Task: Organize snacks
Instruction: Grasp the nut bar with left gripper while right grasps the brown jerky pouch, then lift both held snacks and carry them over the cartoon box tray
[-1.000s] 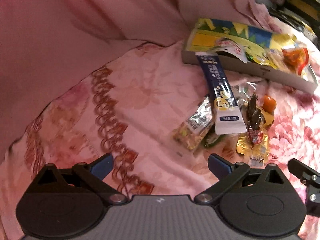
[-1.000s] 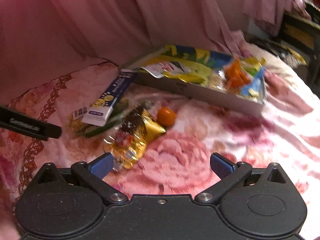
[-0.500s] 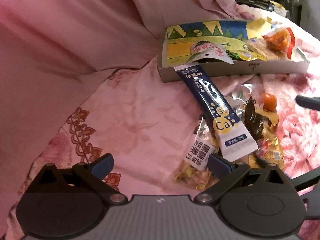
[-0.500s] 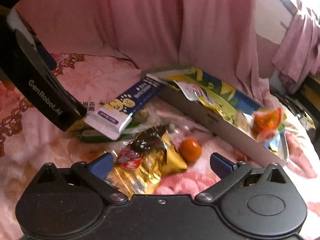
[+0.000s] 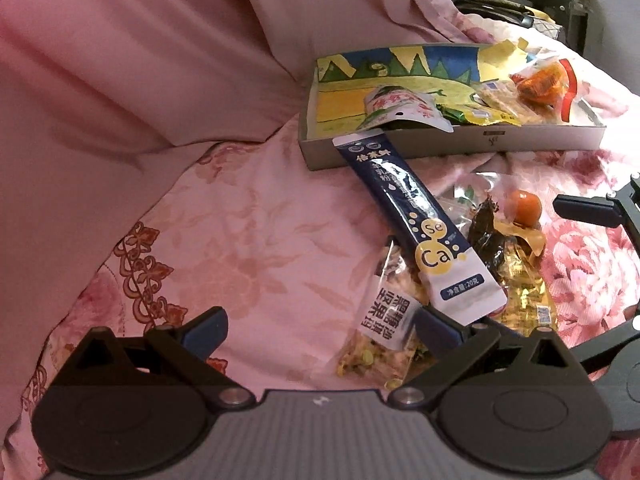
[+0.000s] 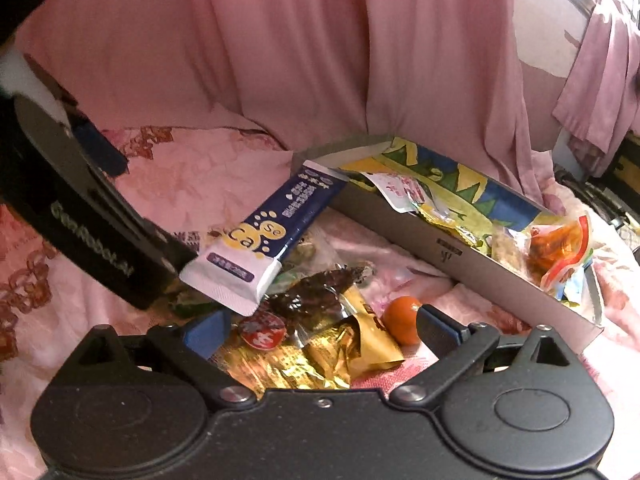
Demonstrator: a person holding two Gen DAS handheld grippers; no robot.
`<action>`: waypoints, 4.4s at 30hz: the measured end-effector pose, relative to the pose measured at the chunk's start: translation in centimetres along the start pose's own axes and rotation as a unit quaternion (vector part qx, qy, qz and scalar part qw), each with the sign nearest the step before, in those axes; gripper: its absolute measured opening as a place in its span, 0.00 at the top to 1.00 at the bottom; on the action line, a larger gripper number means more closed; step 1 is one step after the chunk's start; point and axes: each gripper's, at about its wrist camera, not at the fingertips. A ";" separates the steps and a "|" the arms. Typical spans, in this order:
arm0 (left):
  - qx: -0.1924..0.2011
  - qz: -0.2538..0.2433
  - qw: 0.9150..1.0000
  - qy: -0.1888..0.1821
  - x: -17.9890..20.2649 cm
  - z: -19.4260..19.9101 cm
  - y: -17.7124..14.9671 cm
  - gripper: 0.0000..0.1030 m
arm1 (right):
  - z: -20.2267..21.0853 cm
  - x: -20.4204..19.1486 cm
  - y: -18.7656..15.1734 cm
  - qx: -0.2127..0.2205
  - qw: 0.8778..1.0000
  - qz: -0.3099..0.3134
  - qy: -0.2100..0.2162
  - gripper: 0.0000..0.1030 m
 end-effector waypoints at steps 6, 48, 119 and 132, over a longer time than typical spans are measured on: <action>-0.007 0.020 1.000 -0.004 -0.4 -0.3 0.1 0.01 | -0.9 -0.6 -0.2 0.000 1.000 -0.001 0.011 0.03; -0.007 0.025 0.996 -0.088 1.8 -1.8 1.3 0.58 | -0.8 1.5 -0.3 -0.017 0.997 -0.079 0.003 0.40; 0.014 0.193 0.969 -0.156 1.1 4.7 0.4 0.60 | 7.2 -0.8 -1.4 -0.005 0.971 0.201 -0.131 0.94; 0.151 0.323 0.923 -0.145 -0.1 0.0 10.4 0.59 | 3.8 5.6 2.5 0.099 0.954 0.202 -0.196 0.94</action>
Point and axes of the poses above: each gripper's, at about its wrist camera, not at the fingertips, and z roughly against the way its jaws point, x to its right, y to its top, and after that the axes turned 8 degrees about y, right-handed
